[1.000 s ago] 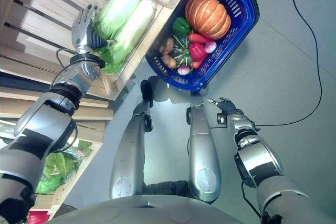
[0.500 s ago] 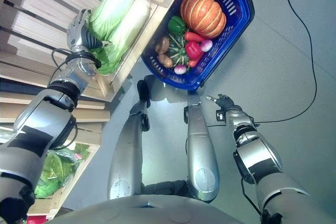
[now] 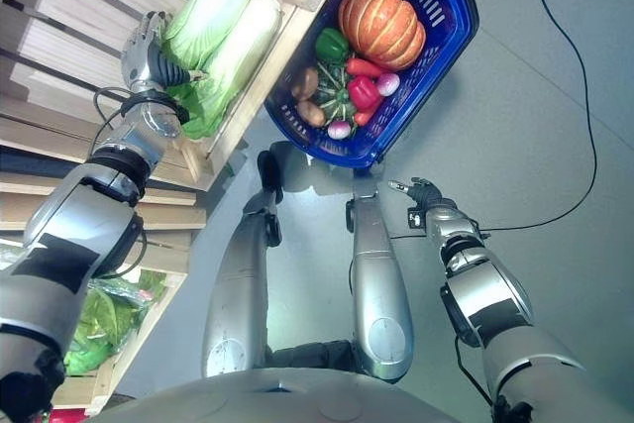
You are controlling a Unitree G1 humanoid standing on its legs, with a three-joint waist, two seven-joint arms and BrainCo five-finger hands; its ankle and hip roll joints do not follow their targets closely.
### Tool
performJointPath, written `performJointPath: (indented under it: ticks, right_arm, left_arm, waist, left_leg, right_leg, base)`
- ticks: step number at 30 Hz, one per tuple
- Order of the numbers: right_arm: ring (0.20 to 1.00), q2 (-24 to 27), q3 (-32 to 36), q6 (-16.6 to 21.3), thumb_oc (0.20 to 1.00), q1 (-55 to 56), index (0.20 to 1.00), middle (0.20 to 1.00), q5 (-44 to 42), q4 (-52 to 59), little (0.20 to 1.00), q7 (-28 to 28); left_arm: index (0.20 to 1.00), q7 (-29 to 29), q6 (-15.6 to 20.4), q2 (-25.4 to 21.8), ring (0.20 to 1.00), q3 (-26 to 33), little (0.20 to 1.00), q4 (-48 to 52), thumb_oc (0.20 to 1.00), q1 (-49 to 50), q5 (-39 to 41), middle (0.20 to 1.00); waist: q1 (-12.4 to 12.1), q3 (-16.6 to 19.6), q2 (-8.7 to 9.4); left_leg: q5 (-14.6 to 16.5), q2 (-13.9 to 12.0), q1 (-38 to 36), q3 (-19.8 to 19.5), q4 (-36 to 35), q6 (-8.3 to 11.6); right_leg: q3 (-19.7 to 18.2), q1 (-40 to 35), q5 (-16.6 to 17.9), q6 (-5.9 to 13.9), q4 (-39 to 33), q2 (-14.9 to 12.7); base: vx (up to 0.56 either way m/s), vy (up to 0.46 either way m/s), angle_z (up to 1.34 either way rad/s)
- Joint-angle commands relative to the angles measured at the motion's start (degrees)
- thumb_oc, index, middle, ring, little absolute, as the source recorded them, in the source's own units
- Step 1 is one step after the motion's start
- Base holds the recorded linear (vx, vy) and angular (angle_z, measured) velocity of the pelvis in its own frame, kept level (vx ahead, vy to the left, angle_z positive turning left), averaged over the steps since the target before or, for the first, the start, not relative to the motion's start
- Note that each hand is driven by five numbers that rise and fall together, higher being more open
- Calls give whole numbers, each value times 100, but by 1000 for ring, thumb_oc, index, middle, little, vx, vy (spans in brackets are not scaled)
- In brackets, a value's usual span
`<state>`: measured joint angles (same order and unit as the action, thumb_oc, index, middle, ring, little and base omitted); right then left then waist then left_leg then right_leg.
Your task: Pick up fruits and vegetables into the basket
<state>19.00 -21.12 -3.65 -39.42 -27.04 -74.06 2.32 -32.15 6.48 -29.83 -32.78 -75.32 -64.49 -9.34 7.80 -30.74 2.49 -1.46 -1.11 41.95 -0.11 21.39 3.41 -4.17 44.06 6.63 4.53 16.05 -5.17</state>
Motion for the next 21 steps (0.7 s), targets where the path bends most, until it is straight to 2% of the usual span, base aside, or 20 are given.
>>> performJointPath:
  ticks: [1, 3, 4, 5, 10, 16, 17, 19, 21]
  right_arm:
    - [1000, 130, -211, -42, 1000, 207, 1000, 1000, -203, -56, 1000, -5]
    - [1000, 126, -210, -27, 1000, 204, 1000, 1000, -204, -66, 1000, -5]
    - [1000, 142, -212, -47, 1000, 176, 1000, 1000, -209, -57, 1000, -12]
    - [1000, 155, -219, -63, 1000, 174, 1000, 1000, -212, -53, 1000, -28]
    - [1000, 175, -227, -60, 1000, 181, 1000, 1000, -195, -60, 1000, -55]
    - [1000, 199, -231, -86, 1000, 128, 1000, 1000, -184, -74, 1000, -63]
    - [1000, 200, -228, -83, 1000, 143, 1000, 1000, -176, -65, 1000, -62]
    - [1000, 211, -230, -81, 1000, 120, 1000, 1000, -181, -72, 1000, -72]
    - [1000, 223, -238, -77, 1000, 120, 1000, 1000, -185, -78, 1000, -92]
  left_arm:
    - [661, 197, -84, -53, 661, 326, 661, -543, 661, 75, 268, 661]
    - [517, 263, -101, -50, 517, 320, 517, -549, 517, 83, 311, 517]
    - [420, 304, -105, -46, 420, 320, 420, -559, 420, 80, 344, 420]
    - [376, 319, -130, -28, 376, 314, 376, -548, 376, 108, 365, 376]
    - [332, 457, -154, -44, 332, 285, 332, -575, 332, 131, 427, 332]
    - [382, 651, -111, -38, 382, 242, 382, -587, 382, 125, 442, 382]
    - [366, 657, -111, -23, 366, 238, 366, -566, 366, 152, 436, 366]
    - [216, 703, -94, -18, 216, 215, 216, -564, 216, 146, 445, 216]
    - [200, 754, -84, -30, 200, 198, 200, -563, 200, 136, 451, 200]
  waist:
    - [-57, 95, -30]
    - [-59, 95, -34]
    - [-53, 95, -40]
    - [-56, 95, -41]
    - [-53, 95, -51]
    - [-49, 95, -62]
    - [-52, 95, -62]
    - [-51, 95, -66]
    - [-53, 95, -64]
  left_leg:
    - [-3, 38, -44, 73, -135, -67]
    - [-3, 40, -40, 67, -130, -64]
    - [-30, 47, -17, 67, -136, -66]
    - [-6, 43, -30, 75, -124, -64]
    - [-14, 39, -34, 85, -142, -66]
    - [-55, 47, -22, 89, -185, -64]
    - [-27, 44, -27, 95, -163, -66]
    - [-30, 42, -6, 98, -164, -68]
    - [-34, 38, -7, 100, -167, -65]
  right_leg:
    - [153, -101, -393, -137, 484, 221]
    - [155, -104, -391, -133, 479, 214]
    - [157, -81, -367, -133, 470, 209]
    - [157, -96, -388, -133, 476, 211]
    - [166, -99, -386, -131, 466, 205]
    - [174, -98, -361, -133, 426, 205]
    - [173, -99, -384, -133, 450, 208]
    - [173, -76, -380, -130, 449, 205]
    - [177, -84, -380, -127, 443, 200]
  base:
    - [0, 0, 0]
    - [0, 0, 0]
    - [0, 0, 0]
    - [0, 0, 0]
    - [0, 0, 0]
    - [0, 0, 0]
    - [0, 0, 0]
    - [0, 0, 0]
    - [0, 0, 0]
